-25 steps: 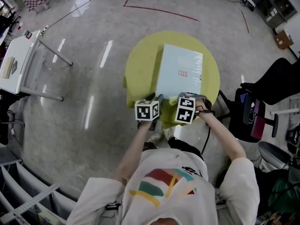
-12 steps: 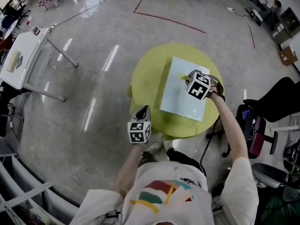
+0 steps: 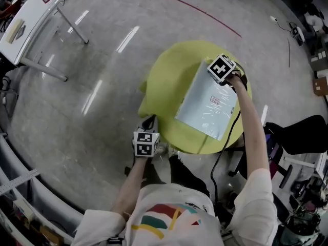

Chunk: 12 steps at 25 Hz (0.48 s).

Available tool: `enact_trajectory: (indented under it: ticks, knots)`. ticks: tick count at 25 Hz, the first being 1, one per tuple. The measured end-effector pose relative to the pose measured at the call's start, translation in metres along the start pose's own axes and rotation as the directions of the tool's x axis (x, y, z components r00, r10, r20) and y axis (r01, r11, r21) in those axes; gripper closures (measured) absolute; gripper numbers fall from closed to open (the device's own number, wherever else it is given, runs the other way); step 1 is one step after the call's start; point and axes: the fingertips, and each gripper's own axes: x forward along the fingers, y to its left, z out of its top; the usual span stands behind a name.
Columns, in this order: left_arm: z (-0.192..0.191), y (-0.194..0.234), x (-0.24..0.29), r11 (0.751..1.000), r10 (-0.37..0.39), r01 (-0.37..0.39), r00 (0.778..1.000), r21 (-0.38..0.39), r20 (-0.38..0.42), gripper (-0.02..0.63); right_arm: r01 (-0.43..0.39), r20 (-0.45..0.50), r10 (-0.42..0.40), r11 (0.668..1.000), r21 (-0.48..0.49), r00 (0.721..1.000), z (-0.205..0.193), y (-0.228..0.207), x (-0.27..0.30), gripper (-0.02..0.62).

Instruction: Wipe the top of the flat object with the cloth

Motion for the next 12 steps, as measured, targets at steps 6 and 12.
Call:
enact_trajectory:
  ticks: [6,12]
  knots:
    - [0.001,0.006,0.0,1.0,0.016,-0.016,1.0,0.01,-0.012,0.592,0.035,-0.086,-0.041,0.997,-0.071,0.995,0.005,-0.007,0.017,0.566]
    - [-0.001,0.005,0.0,1.0,0.019,-0.019,0.999,0.001,-0.029,0.592,0.014,-0.094,-0.023,0.996,-0.086,0.995,0.005,-0.002,0.017,0.566]
